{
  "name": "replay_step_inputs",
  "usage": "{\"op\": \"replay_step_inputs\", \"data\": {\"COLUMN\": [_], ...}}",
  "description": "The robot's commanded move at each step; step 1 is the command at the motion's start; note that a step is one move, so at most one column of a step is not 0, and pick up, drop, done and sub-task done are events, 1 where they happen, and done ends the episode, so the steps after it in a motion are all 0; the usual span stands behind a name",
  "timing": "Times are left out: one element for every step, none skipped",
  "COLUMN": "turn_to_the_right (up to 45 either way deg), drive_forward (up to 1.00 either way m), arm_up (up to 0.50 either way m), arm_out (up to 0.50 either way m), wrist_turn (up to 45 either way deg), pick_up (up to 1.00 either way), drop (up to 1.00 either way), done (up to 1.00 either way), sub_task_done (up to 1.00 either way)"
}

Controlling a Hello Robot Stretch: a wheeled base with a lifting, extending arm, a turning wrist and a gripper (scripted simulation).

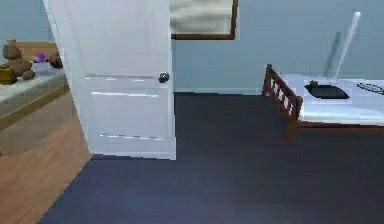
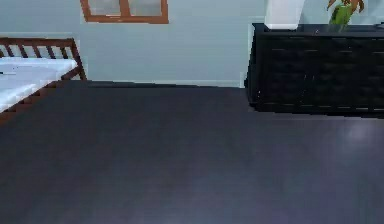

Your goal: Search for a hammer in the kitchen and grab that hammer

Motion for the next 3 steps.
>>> {"op": "replay_step_inputs", "data": {"turn_to_the_right": [45.0, 45.0, 6.0], "drive_forward": [0.00, 0.00, 0.00], "arm_up": [0.00, 0.00, 0.00], "arm_out": [0.00, 0.00, 0.00], "wrist_turn": [0.0, 0.0, 0.0], "pick_up": [0.00, 0.00, 0.00], "drop": [0.00, 0.00, 0.00], "done": [0.00, 0.00, 0.00], "sub_task_done": [0.00, 0.00, 0.00]}}
